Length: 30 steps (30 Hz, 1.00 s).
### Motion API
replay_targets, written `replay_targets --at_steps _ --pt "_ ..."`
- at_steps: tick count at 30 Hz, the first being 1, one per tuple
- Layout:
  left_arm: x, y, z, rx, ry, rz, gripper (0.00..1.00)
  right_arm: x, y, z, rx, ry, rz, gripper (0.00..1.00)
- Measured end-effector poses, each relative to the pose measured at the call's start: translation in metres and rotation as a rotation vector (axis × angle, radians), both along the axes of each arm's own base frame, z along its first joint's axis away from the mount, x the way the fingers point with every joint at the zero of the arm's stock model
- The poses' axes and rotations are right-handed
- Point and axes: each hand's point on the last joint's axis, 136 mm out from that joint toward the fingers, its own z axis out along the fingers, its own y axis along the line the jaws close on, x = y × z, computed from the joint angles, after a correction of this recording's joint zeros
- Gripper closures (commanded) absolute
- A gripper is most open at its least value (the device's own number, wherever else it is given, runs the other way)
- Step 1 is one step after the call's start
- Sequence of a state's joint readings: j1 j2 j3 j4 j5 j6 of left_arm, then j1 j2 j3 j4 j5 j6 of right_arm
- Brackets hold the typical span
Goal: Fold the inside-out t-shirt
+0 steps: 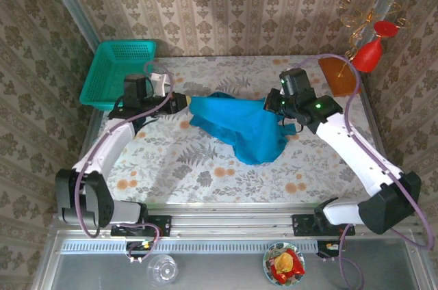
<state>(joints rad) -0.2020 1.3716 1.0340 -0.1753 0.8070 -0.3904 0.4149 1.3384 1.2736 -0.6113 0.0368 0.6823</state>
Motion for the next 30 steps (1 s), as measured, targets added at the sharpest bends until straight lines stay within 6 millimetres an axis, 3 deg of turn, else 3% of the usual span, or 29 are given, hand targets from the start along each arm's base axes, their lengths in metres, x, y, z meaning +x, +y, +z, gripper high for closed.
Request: replay_targets --at_steps 9,15,20,23,30 --pt "0.019 -0.009 -0.044 0.050 0.116 -0.039 1.00 0.011 -0.007 -0.035 -0.045 0.080 -0.013 1.00" --pt "0.033 -0.027 -0.068 0.085 0.149 -0.088 1.00 0.011 -0.017 -0.061 -0.072 0.144 -0.031 1.00" --pt "0.056 -0.043 -0.089 0.143 0.134 -0.123 0.90 0.013 -0.027 -0.079 -0.089 0.188 -0.053 1.00" --pt "0.067 -0.049 -0.100 0.186 0.106 -0.143 0.75 0.011 -0.030 -0.093 -0.097 0.223 -0.058 1.00" --pt "0.077 -0.057 -0.095 0.235 0.010 -0.198 0.56 0.012 -0.029 -0.101 -0.093 0.245 -0.055 1.00"
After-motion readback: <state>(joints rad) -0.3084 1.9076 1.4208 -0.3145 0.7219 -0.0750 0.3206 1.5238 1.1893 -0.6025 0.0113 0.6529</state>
